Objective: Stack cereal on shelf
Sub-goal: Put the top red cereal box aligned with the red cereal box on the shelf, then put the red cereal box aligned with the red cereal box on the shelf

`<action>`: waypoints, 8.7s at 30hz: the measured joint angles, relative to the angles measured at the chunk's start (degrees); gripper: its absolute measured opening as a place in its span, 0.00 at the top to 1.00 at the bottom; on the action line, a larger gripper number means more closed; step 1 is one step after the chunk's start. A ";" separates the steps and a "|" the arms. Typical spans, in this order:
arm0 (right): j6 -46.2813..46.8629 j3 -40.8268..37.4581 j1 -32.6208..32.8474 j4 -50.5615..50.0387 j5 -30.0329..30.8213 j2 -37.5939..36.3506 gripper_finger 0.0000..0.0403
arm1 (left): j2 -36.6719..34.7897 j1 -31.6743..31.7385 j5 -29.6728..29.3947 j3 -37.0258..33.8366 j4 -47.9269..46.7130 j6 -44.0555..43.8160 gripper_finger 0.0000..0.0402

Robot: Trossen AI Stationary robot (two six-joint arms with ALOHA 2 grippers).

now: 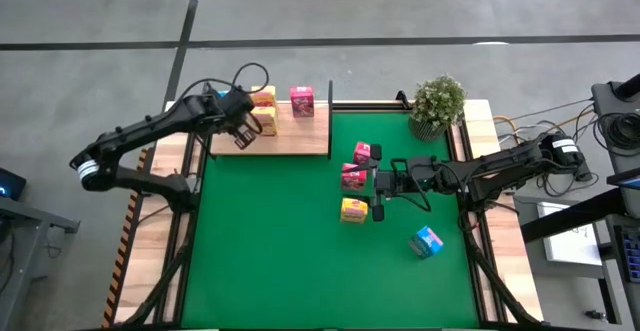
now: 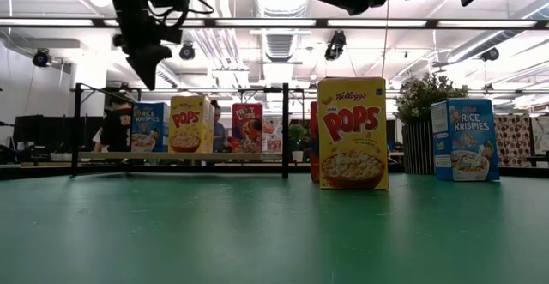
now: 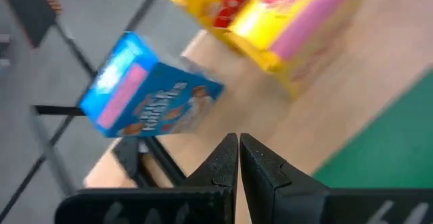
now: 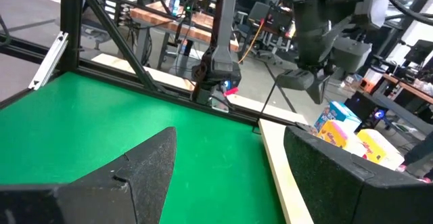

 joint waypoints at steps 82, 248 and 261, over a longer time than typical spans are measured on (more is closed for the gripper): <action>12.58 35.73 -22.14 -78.44 3.00 10.09 0.61 | -15.33 -56.08 -17.78 -11.56 30.16 -9.70 1.00; -9.88 82.14 -29.97 -73.41 -5.95 52.77 0.44 | -27.28 -56.22 -17.75 -23.27 40.13 -0.90 1.00; -3.92 82.14 -26.11 -76.46 -7.56 45.29 0.44 | -27.28 -56.22 -17.75 -23.27 40.17 -0.62 1.00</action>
